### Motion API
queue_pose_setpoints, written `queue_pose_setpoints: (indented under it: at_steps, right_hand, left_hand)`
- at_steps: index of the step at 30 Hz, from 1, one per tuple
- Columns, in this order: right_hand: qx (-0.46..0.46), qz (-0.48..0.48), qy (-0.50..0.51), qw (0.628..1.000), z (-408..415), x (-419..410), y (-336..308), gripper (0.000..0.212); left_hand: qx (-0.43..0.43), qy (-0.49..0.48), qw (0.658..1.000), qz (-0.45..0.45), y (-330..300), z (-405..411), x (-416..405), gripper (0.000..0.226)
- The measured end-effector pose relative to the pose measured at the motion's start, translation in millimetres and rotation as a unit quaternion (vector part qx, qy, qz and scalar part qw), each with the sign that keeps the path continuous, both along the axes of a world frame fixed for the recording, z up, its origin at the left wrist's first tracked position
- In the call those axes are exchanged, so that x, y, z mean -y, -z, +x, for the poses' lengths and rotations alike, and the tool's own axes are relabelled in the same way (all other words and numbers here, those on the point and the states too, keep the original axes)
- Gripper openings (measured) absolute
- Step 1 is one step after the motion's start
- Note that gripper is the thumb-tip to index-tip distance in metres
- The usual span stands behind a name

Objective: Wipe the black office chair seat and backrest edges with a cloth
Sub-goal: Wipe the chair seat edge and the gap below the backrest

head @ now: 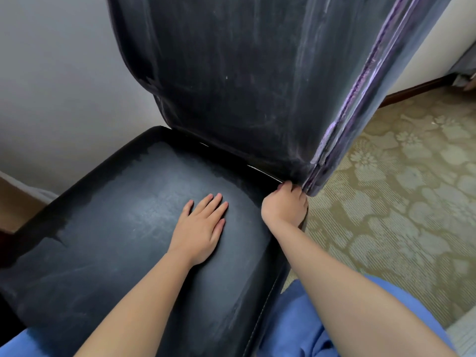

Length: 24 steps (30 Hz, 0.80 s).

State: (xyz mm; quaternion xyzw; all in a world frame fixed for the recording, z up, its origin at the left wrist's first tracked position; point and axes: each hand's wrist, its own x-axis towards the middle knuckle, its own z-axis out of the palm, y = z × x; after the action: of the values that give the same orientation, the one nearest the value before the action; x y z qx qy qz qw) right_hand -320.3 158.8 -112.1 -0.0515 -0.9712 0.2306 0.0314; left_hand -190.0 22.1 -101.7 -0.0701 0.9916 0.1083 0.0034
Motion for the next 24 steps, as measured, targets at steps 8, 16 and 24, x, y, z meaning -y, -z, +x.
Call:
queue_pose_setpoints:
  at_steps: [8, 16, 24]
  right_hand:
    - [-0.024, -0.019, -0.018, 0.999, -15.5, 61.8, -5.5, 0.030]
    - [-0.034, -0.038, -0.100, 0.994, -25.2, 124.2, -3.3, 0.028]
    - [-0.028, 0.005, -0.178, 0.984, -40.1, 168.9, 0.9, 0.030]
  left_hand:
    - [-0.048, -0.027, 0.998, -0.032, 3.8, -17.6, 31.4, 0.047]
    - [-0.036, -0.096, 0.994, -0.046, 7.5, -23.5, 88.2, 0.054]
    - [-0.030, -0.165, 0.985, -0.047, 8.7, -23.7, 138.0, 0.073]
